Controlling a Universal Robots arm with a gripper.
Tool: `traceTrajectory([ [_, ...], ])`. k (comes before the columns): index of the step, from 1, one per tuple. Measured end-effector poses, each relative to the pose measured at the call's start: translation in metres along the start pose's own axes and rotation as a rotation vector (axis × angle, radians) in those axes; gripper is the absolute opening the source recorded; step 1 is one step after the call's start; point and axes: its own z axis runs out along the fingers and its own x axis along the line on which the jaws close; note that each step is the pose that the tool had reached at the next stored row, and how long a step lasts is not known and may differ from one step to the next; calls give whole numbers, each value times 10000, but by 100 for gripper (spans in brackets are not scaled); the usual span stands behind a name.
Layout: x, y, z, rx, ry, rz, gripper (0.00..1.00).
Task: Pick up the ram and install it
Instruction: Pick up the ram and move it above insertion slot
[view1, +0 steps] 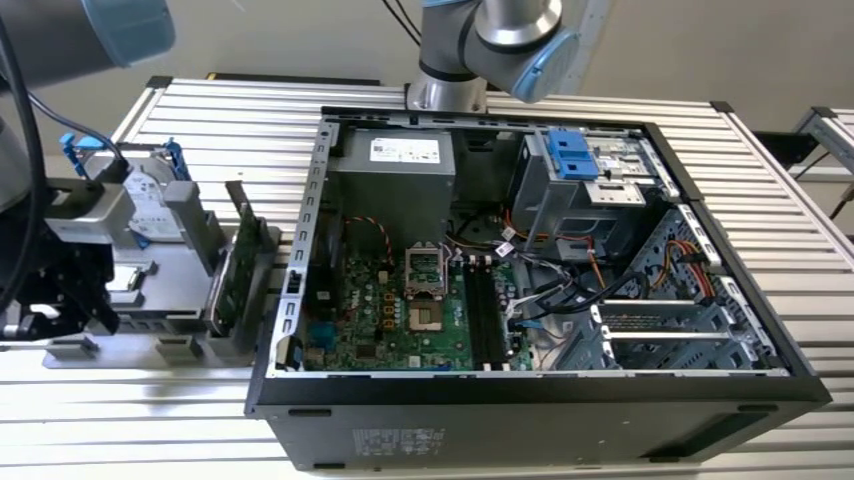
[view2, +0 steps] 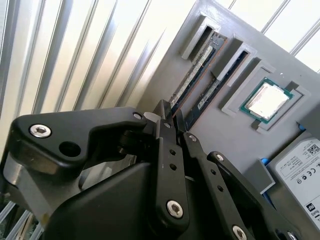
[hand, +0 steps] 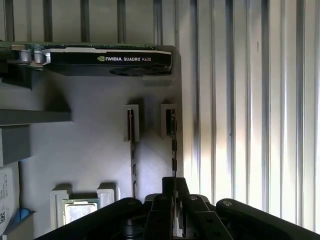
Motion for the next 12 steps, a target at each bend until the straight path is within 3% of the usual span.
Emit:
traceTrajectory([
  [12,-3,2,-54,1,-1,0,0],
])
